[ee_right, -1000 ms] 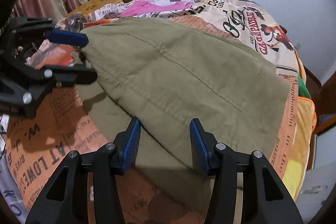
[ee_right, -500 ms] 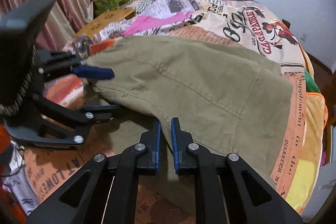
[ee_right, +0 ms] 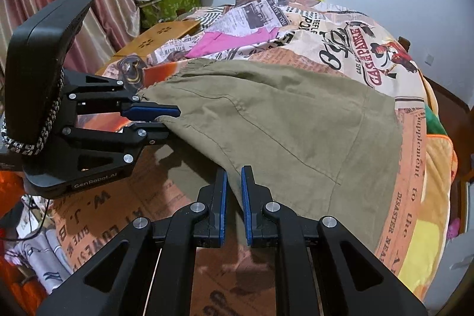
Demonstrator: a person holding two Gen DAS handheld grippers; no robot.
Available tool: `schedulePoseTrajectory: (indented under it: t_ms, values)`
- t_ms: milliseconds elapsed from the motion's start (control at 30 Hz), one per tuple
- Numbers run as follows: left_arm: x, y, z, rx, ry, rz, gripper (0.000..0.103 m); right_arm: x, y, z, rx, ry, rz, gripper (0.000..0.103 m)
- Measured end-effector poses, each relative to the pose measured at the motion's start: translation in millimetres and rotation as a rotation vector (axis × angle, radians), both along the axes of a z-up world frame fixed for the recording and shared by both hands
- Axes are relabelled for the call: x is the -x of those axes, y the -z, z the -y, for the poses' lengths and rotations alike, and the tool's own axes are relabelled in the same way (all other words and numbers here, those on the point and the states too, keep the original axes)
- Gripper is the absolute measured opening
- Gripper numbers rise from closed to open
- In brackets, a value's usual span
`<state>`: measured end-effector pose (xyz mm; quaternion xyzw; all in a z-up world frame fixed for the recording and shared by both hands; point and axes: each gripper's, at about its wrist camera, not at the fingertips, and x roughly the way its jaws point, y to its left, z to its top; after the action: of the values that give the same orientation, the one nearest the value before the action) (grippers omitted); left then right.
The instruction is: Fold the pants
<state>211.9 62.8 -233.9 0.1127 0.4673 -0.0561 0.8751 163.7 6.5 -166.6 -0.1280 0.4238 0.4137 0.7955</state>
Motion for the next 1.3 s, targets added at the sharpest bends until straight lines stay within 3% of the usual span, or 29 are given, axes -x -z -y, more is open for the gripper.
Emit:
schedulePoseTrajectory:
  t_ms: [333,567,700,867,933,1000,1100,1233,1300]
  values:
    - [6,10,3,0.007,-0.014,-0.032,0.017,7,11,3,0.03,0.015,-0.03,0.009]
    - [16,4,-7,0.074,-0.038,-0.045,0.021,4,0,14,0.015,0.06,-0.042,0.014]
    - [27,-1,-18,0.139,-0.062,-0.055,0.033,1,-10,32,-0.012,0.115,-0.043,0.014]
    - [37,-23,-47,0.222,-0.143,-0.011,0.037,-6,-20,63,-0.033,0.225,-0.031,0.014]
    - [36,-31,-60,0.214,-0.191,0.026,0.055,-11,-21,75,-0.026,0.271,-0.03,0.016]
    - [33,-36,-77,0.203,-0.255,0.055,0.062,-15,-19,89,-0.027,0.321,-0.036,0.02]
    - [25,-35,-104,0.231,-0.328,0.045,0.062,-20,-18,108,-0.034,0.391,-0.048,0.023]
    - [14,-22,-133,0.221,-0.429,0.026,0.074,-23,-15,128,-0.036,0.457,-0.063,0.024]
    - [11,-12,-140,0.245,-0.45,0.001,0.074,-24,-11,133,-0.028,0.476,-0.071,0.027]
